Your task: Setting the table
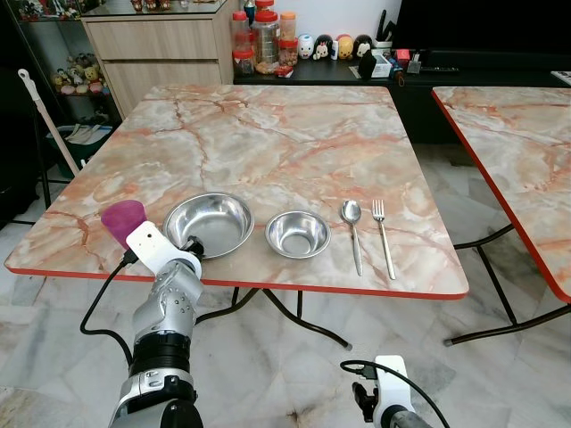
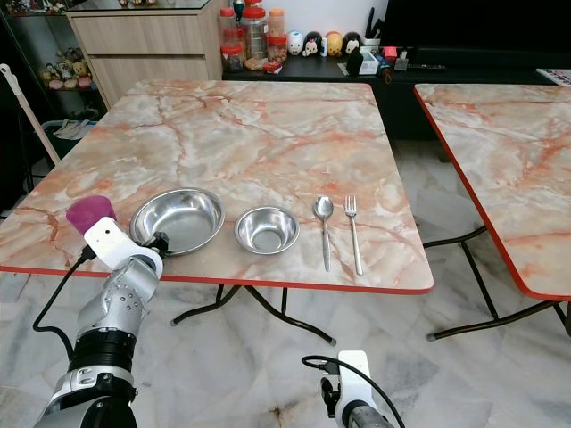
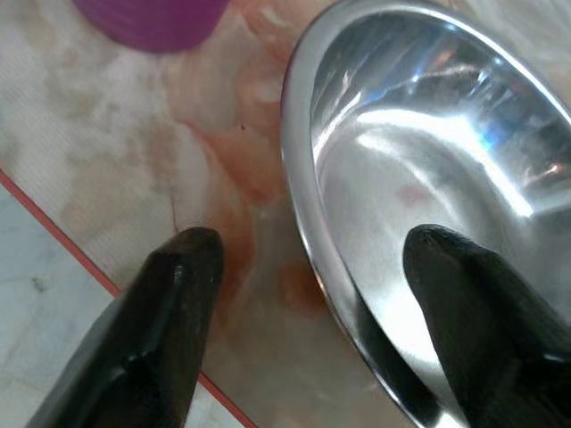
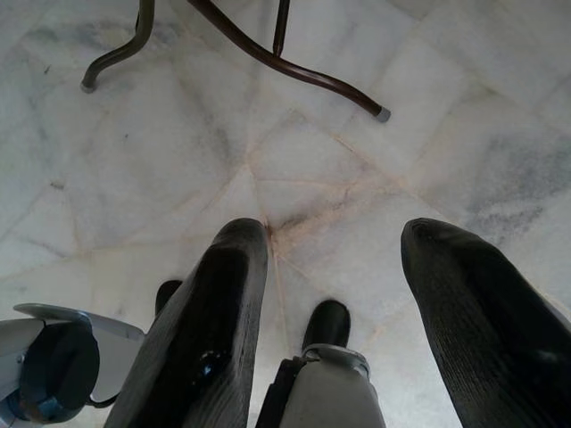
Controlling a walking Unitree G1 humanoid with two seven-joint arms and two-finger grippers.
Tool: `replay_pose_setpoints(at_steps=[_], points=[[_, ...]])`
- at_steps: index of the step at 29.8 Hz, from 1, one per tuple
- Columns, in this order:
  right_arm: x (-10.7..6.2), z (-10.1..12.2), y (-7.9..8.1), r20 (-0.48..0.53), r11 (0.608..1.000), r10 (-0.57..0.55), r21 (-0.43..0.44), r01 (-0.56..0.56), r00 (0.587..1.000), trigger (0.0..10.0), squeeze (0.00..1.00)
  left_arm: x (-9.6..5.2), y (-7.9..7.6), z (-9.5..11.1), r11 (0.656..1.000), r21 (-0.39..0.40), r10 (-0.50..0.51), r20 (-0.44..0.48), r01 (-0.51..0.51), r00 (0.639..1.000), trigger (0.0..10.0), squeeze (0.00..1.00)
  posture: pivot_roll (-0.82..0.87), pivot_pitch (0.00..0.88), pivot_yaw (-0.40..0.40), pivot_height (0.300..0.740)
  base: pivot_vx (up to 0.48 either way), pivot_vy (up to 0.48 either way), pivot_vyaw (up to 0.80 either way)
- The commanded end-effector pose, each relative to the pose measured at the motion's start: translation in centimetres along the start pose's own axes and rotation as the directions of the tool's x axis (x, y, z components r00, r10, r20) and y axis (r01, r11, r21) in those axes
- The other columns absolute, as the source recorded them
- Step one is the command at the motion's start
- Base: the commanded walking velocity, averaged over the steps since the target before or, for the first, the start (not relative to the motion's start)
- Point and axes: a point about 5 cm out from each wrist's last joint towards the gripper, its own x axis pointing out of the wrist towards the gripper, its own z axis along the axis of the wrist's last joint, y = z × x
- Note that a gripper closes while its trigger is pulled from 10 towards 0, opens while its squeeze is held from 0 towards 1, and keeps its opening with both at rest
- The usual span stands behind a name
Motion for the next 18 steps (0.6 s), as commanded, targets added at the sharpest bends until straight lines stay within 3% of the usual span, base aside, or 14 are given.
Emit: replay_pose_setpoints(at_steps=[1,18], points=[[0.04,0.28,-0.10,0.012,1.000,-0.005,0.017,0.005,1.000,10.0,0.00,0.06,-0.63,0.18,1.000,0.002,-0.018,0.006,0.018,1.000,0.0,0.00,0.06,0.000,0.015,0.719,0.000,0.000,0.00],[0.06,0.19,0.21,0.011,1.000,0.000,0.019,0.000,1.000,10.0,0.00,0.20,-0.54,0.65,1.000,0.018,-0.001,0.009,0.001,1.000,0.0,0.00,0.06,0.000,0.025,0.719,0.000,0.000,0.00]])
